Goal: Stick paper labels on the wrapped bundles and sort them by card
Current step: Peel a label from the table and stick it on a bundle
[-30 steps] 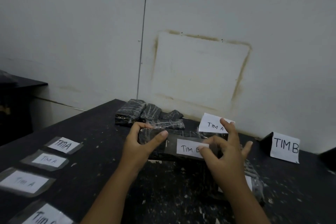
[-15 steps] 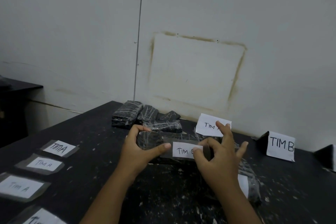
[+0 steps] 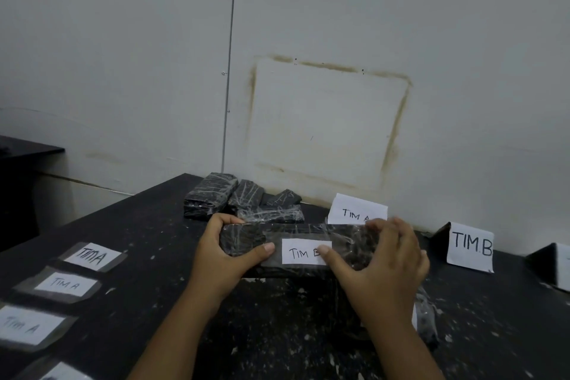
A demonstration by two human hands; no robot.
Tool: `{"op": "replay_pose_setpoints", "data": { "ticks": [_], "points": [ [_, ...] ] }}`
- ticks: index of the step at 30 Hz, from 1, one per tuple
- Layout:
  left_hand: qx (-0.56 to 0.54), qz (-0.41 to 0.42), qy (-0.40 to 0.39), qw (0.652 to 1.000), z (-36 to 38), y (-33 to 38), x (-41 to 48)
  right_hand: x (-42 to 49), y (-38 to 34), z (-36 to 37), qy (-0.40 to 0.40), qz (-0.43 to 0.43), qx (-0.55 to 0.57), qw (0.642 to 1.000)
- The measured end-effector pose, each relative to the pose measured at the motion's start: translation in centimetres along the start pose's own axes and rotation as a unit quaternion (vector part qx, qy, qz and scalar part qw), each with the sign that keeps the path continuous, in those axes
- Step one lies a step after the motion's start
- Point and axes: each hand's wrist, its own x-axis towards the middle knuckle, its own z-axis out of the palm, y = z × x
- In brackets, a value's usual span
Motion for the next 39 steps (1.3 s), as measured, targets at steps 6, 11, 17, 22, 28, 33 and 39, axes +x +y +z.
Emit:
{"op": "replay_pose_setpoints", "data": {
  "ticks": [6,11,17,22,28,33,39],
  "points": [
    [-0.012,0.003,0.003,1.000,0.1,-0.1,0.0,-0.1,-0.2,-0.2,-0.007,0.013,0.097,0.995],
    [0.006,0.006,0.029,1.000,0.7,0.0,-0.6,-0.4,-0.5,-0.2,0.024,0.024,0.110,0.993],
    [0.122,0.018,0.106,0.987,1.3,0.7,-1.3,-1.0,-1.8,-0.2,-0.027,0.057,-0.015,0.998],
    [0.123,0.050,0.116,0.984,1.3,1.0,-1.3,-0.7,-2.0,-0.7,-0.036,0.103,0.071,0.992],
    [0.114,0.050,0.116,0.985,1.2,0.5,-1.1,-0.2,-1.0,-0.5,-0.010,0.084,0.156,0.984],
    [0.114,0.044,0.118,0.986,1.2,0.5,-1.3,-0.5,-1.2,-0.6,-0.006,0.055,0.101,0.993],
    [0.108,0.064,0.124,0.984,1.9,0.6,-1.6,-1.3,-2.7,-0.2,-0.015,0.069,-0.068,0.995]
  ]
}}
